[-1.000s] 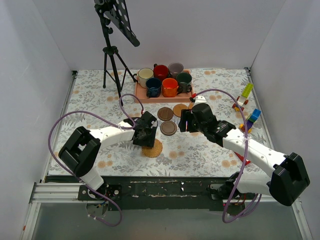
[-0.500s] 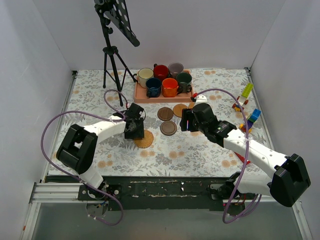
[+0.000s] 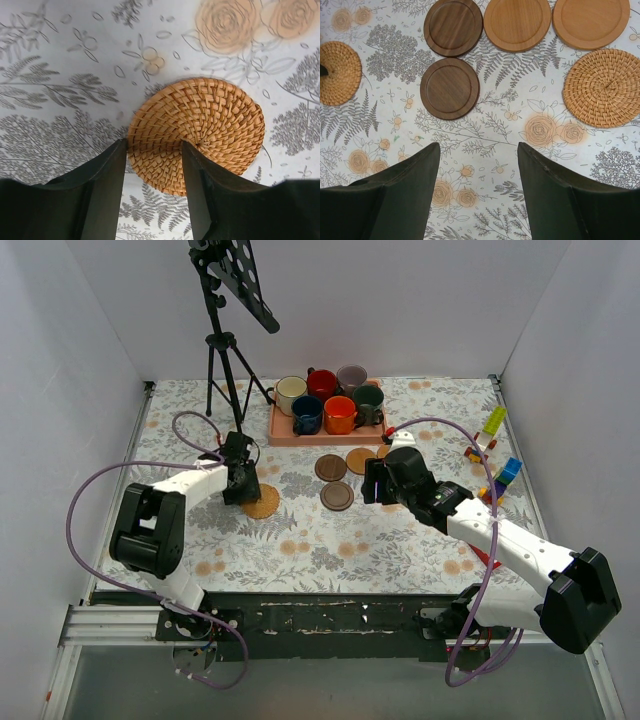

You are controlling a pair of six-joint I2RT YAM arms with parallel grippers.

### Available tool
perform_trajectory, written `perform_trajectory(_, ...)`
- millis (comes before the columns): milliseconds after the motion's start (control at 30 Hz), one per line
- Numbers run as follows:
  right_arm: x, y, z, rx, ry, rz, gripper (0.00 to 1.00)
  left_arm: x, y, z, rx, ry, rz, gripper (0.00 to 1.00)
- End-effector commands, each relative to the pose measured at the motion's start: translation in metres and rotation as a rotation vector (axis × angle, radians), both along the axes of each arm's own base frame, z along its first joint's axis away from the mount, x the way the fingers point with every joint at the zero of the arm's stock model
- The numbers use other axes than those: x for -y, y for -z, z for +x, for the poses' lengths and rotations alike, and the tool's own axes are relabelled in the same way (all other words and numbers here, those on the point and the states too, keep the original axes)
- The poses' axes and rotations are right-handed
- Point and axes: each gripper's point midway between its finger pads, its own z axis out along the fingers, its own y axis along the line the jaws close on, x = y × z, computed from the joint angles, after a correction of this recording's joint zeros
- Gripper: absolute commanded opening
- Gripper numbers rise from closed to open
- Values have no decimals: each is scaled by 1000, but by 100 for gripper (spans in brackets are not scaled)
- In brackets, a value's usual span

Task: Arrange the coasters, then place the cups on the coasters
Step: Move the coaster to the center of the board.

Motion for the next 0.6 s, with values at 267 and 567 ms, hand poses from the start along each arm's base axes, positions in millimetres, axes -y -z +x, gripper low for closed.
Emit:
perform_trajectory(267, 9, -21, 5, 41, 43, 5, 71, -72, 20, 17, -52, -78, 198, 43)
perform_trajectory(567, 14, -22, 4, 36, 65, 0, 71, -73, 18, 36, -33, -89, 177, 44)
